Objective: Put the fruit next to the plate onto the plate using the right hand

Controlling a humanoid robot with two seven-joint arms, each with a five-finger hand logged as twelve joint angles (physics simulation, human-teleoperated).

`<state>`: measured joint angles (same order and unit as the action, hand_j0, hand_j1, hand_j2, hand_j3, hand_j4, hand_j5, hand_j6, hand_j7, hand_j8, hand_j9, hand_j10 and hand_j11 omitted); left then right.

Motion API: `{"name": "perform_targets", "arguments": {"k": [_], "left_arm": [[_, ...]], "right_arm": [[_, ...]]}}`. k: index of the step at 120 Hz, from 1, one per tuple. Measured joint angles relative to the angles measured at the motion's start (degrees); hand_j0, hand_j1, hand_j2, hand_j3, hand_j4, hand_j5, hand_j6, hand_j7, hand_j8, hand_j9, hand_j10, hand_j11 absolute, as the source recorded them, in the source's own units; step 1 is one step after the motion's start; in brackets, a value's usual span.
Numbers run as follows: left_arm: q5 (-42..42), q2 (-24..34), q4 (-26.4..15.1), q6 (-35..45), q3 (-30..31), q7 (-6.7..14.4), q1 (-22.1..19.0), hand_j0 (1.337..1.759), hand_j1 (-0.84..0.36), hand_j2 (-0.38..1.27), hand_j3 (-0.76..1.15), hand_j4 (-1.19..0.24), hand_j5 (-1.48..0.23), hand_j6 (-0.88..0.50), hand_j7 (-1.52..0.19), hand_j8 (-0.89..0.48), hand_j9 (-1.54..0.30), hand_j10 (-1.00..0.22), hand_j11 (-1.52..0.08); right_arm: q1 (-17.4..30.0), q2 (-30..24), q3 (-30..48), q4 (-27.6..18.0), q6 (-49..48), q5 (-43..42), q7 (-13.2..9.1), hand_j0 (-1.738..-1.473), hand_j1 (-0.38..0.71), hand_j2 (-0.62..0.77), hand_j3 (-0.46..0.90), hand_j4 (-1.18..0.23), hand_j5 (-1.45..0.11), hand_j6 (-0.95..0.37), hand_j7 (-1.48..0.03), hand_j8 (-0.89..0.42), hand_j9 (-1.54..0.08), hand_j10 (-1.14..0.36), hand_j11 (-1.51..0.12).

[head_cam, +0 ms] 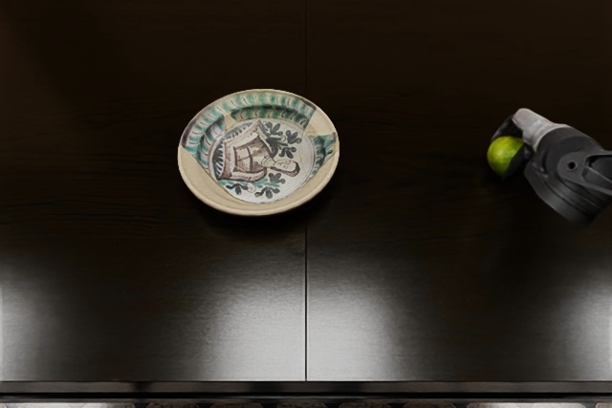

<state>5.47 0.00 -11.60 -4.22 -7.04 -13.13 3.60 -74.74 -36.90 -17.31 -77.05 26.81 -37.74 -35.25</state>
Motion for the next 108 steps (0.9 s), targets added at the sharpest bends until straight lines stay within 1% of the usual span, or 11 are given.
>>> {"name": "perform_targets", "arguments": {"k": [24,73,86,95,104,108], "left_arm": [[0.1,0.0,0.0,0.0,0.0,0.0,-0.1,1.658,0.34,0.0,0.0,-0.01,-0.01,-0.01,-0.01,-0.01,-0.01,-0.01,-0.01],[0.1,0.0,0.1,0.0,-0.4,0.0,-0.6,1.658,0.34,0.0,0.0,-0.01,-0.01,-0.01,-0.01,-0.01,-0.01,-0.01,-0.01],[0.1,0.0,0.3,0.0,-0.4,0.0,-0.6,1.658,0.34,0.0,0.0,-0.01,-0.01,-0.01,-0.01,-0.01,-0.01,-0.01,-0.01],[0.0,0.0,0.4,0.0,-0.3,0.0,-0.6,1.658,0.34,0.0,0.0,-0.01,-0.01,-0.01,-0.01,-0.01,-0.01,-0.01,-0.01],[0.0,0.0,0.5,0.0,-0.2,0.0,-0.6,1.658,0.34,0.0,0.0,-0.01,-0.01,-0.01,-0.01,-0.01,-0.01,-0.01,-0.01],[0.0,0.0,0.5,0.0,-0.2,0.0,-0.6,1.658,0.34,0.0,0.0,-0.01,-0.01,-0.01,-0.01,-0.01,-0.01,-0.01,-0.01]], "right_arm": [[-2.4,-1.0,-0.4,-1.8,-0.4,1.8,0.0,-1.644,0.24,0.08,0.0,-0.39,-0.98,-0.25,-0.92,-0.25,-0.96,-0.46,-0.95],[-9.0,-1.1,-0.3,-6.8,-0.9,7.2,0.0,-1.643,0.23,0.06,0.0,-0.37,-1.02,-0.24,-0.95,-0.24,-0.99,-0.45,-0.97],[-10.9,0.0,-0.3,-7.5,-1.0,9.3,0.0,-1.643,0.24,0.07,0.0,-0.37,-1.03,-0.23,-0.96,-0.23,-1.0,-0.44,-0.98],[-12.4,1.4,-0.3,-7.8,-1.0,10.9,0.1,-1.645,0.26,0.15,0.0,-0.37,-1.05,-0.23,-0.97,-0.21,-1.01,-0.43,-1.0],[-13.9,2.9,-0.3,-8.2,-1.0,12.5,0.1,-1.645,0.27,0.15,0.0,-0.36,-1.07,-0.23,-0.97,-0.2,-1.02,-0.42,-1.01],[-14.5,3.7,-0.3,-8.3,-0.9,13.1,0.1,-1.646,0.27,0.18,0.0,-0.37,-1.07,-0.23,-0.98,-0.21,-1.03,-0.42,-1.02]]}}
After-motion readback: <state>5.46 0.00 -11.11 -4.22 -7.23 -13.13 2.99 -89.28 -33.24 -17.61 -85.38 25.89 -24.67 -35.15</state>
